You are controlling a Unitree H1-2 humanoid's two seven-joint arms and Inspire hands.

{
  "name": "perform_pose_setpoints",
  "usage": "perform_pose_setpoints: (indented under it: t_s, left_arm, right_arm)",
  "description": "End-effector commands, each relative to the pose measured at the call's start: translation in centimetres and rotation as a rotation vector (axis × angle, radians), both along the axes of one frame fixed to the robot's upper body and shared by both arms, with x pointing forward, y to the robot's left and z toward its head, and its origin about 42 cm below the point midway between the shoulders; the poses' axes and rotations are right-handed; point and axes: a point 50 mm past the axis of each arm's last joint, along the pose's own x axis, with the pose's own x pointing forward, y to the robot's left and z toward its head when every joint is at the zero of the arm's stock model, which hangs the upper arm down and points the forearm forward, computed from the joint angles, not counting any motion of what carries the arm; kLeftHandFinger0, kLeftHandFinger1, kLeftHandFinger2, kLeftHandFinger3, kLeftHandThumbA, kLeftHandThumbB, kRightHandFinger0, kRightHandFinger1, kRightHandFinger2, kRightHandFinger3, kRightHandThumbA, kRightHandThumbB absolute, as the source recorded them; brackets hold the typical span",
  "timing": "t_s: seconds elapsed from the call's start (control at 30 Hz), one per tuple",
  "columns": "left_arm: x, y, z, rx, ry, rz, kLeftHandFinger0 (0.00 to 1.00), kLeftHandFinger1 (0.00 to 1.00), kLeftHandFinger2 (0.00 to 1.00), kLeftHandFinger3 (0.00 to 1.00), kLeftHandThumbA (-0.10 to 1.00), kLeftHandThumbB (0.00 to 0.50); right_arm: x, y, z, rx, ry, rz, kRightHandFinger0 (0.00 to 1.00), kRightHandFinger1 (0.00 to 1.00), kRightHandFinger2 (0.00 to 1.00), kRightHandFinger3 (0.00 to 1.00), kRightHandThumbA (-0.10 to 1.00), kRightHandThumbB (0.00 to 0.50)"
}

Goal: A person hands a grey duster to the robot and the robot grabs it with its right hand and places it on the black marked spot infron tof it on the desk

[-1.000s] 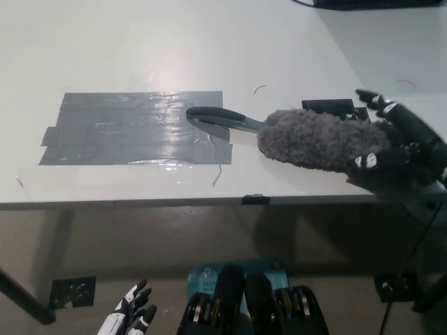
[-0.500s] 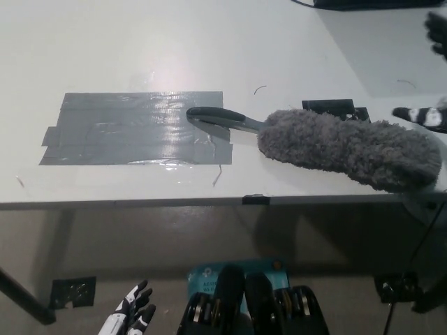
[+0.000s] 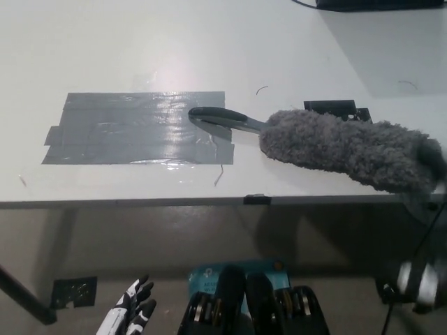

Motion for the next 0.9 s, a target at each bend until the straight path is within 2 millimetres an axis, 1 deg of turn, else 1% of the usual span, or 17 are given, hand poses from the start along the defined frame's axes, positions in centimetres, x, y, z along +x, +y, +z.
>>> perform_pose_setpoints:
  t_s: [0.0, 0.03, 0.1, 0.13, 0.17, 0.2, 0.27, 0.3, 0.43, 0.47, 0.5, 0.53, 0.63, 0.67, 0.73, 0.8, 0.87]
  left_arm:
    - [-0.9, -0.9, 2.0, -0.019, -0.093, -0.032, 1.00, 1.00, 1.00, 1.00, 0.90, 0.211]
    - [-1.2, -0.9, 1.9, -0.016, -0.100, -0.027, 1.00, 1.00, 1.00, 1.00, 0.93, 0.224]
    - [-1.5, -1.0, 1.7, -0.023, -0.112, -0.024, 1.00, 1.00, 1.00, 1.00, 0.98, 0.241]
    - [-1.8, -1.1, 1.6, -0.024, -0.109, -0.020, 1.00, 1.00, 1.00, 1.00, 1.00, 0.253]
    - [-2.0, -1.1, 1.6, -0.021, -0.108, -0.018, 1.00, 1.00, 1.00, 1.00, 1.00, 0.255]
    - [-2.5, -1.1, 1.5, -0.010, -0.110, -0.015, 1.00, 1.00, 1.00, 1.00, 1.00, 0.265]
    - [-3.2, -0.9, 1.4, -0.004, -0.112, -0.012, 1.00, 1.00, 1.00, 1.00, 1.00, 0.275]
    - [-3.7, -0.9, 1.3, -0.009, -0.112, -0.009, 1.00, 1.00, 1.00, 1.00, 1.00, 0.280]
    - [-4.8, -1.2, 0.9, -0.022, -0.093, -0.009, 1.00, 1.00, 1.00, 1.00, 1.00, 0.278]
    - [-5.0, -1.2, 0.9, -0.024, -0.083, -0.007, 1.00, 1.00, 1.00, 1.00, 1.00, 0.287]
    - [-5.1, -1.1, 0.8, -0.022, -0.083, -0.007, 1.00, 1.00, 1.00, 1.00, 1.00, 0.276]
    - [-5.2, -1.0, 0.8, -0.016, -0.084, -0.004, 1.00, 1.00, 1.00, 1.00, 1.00, 0.279]
    - [-5.3, -0.8, 0.7, -0.010, -0.070, 0.013, 1.00, 1.00, 1.00, 1.00, 1.00, 0.308]
    - [-5.2, -0.7, 0.7, -0.008, -0.069, 0.016, 1.00, 1.00, 1.00, 1.00, 1.00, 0.320]
    - [-4.8, -0.7, 0.8, -0.003, -0.079, 0.011, 1.00, 1.00, 1.00, 1.00, 1.00, 0.300]
    - [-3.1, -0.7, 1.2, -0.002, -0.111, 0.011, 1.00, 1.00, 1.00, 1.00, 1.00, 0.280]
    - [-1.4, -0.7, 1.8, -0.002, -0.134, 0.013, 1.00, 1.00, 1.00, 1.00, 1.00, 0.290]
  right_arm:
    - [-3.1, 1.6, -4.2, 0.046, -0.051, -0.012, 1.00, 1.00, 1.00, 1.00, 1.00, 0.397]
    - [-2.6, 1.6, -7.0, 0.052, 0.058, -0.046, 1.00, 1.00, 1.00, 1.00, 1.00, 0.400]
    - [-2.1, 1.8, -10.0, 0.062, 0.170, -0.073, 1.00, 1.00, 1.00, 1.00, 1.00, 0.413]
    - [-2.0, 2.0, -11.5, 0.053, 0.208, -0.079, 1.00, 1.00, 1.00, 1.00, 1.00, 0.409]
    - [-2.0, 2.1, -12.2, 0.047, 0.224, -0.082, 1.00, 1.00, 1.00, 1.00, 1.00, 0.408]
    - [-2.0, 2.3, -13.9, 0.038, 0.282, -0.078, 1.00, 1.00, 1.00, 1.00, 1.00, 0.425]
    - [-2.3, 2.3, -15.8, 0.008, 0.338, -0.079, 1.00, 1.00, 1.00, 1.00, 1.00, 0.458]
    - [-2.7, 2.3, -16.2, 0.003, 0.355, -0.084, 1.00, 1.00, 1.00, 1.00, 1.00, 0.466]
    - [-3.9, 1.9, -16.7, 0.034, 0.374, -0.095, 1.00, 1.00, 1.00, 1.00, 1.00, 0.487]
    - [-4.1, 1.9, -17.0, 0.048, 0.380, -0.097, 1.00, 1.00, 1.00, 1.00, 1.00, 0.494]
    - [-4.2, 1.9, -17.1, 0.046, 0.380, -0.098, 1.00, 1.00, 1.00, 1.00, 1.00, 0.493]
    - [-4.2, 2.0, -17.2, 0.046, 0.380, -0.096, 1.00, 1.00, 1.00, 1.00, 1.00, 0.484]
    - [-4.3, 2.3, -17.3, 0.045, 0.386, -0.091, 1.00, 1.00, 1.00, 1.00, 1.00, 0.489]
    - [-4.1, 2.3, -17.3, 0.040, 0.378, -0.091, 1.00, 1.00, 1.00, 1.00, 1.00, 0.491]
    - [-3.8, 2.3, -17.3, 0.043, 0.365, -0.085, 1.00, 1.00, 1.00, 1.00, 1.00, 0.488]
    - [-2.0, 2.2, -16.8, 0.048, 0.333, -0.080, 1.00, 1.00, 1.00, 1.00, 1.00, 0.479]
    - [-0.3, 2.3, -16.2, 0.059, 0.299, -0.072, 1.00, 1.00, 1.00, 1.00, 1.00, 0.463]
